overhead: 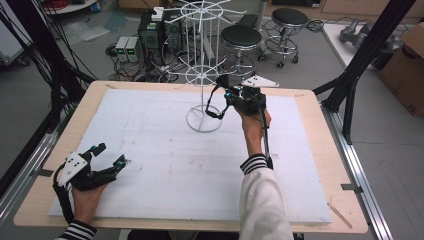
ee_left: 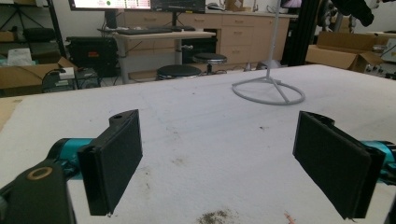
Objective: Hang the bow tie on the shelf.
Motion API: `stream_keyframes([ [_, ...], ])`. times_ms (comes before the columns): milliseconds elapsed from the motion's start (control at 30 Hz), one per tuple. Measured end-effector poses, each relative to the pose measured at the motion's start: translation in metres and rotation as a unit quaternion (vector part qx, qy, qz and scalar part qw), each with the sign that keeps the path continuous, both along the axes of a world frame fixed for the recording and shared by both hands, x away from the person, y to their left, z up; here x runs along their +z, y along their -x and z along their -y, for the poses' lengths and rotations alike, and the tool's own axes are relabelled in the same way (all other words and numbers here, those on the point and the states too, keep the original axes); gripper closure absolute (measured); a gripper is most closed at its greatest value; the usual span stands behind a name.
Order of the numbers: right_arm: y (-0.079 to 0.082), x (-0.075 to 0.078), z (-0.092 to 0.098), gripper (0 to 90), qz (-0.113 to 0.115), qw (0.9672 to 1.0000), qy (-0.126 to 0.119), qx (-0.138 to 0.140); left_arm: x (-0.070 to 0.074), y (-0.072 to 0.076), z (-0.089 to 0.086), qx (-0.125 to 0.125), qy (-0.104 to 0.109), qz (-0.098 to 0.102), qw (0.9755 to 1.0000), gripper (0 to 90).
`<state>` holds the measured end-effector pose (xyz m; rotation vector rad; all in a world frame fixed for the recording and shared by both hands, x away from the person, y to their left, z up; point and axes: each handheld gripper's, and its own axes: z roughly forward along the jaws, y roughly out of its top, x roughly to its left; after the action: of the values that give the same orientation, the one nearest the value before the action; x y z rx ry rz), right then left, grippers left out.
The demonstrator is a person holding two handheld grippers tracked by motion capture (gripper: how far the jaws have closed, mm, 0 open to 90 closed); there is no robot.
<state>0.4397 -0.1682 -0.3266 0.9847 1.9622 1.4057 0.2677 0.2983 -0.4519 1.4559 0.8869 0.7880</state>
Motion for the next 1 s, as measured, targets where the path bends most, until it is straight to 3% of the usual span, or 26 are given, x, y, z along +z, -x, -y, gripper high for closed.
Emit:
stream_keyframes([
  [400, 0.001, -0.001, -0.002, 71.2, -0.009, 0.9998, 0.02, -0.003, 0.0, 0.0, 0.0, 0.0, 0.0, 0.001, 1.0, 16.0],
  [500, 0.002, -0.001, -0.005, 59.3, -0.013, 0.9992, 0.039, -0.003, 0.0, 0.0, 0.0, 0.001, 0.001, 0.003, 1.0, 16.0],
  [567, 0.003, 0.0, -0.005, 56.4, -0.021, 0.9989, 0.042, 0.001, 0.0, 0.0, 0.0, 0.001, 0.001, 0.002, 1.0, 16.0],
  [733, 0.009, 0.004, -0.006, 31.5, -0.025, 0.9974, 0.066, -0.01, 0.0, 0.0, 0.0, 0.0, 0.0, 0.003, 1.0, 16.0],
  [833, 0.015, 0.007, -0.001, 20.1, -0.042, 0.9972, 0.061, -0.009, 0.0, 0.0, 0.0, 0.001, 0.0, 0.002, 1.0, 16.0],
  [1000, 0.033, 0.008, 0.012, 11.8, -0.04, 0.9977, 0.054, -0.003, 0.0, 0.001, 0.001, 0.001, -0.003, 0.004, 1.0, 16.0],
])
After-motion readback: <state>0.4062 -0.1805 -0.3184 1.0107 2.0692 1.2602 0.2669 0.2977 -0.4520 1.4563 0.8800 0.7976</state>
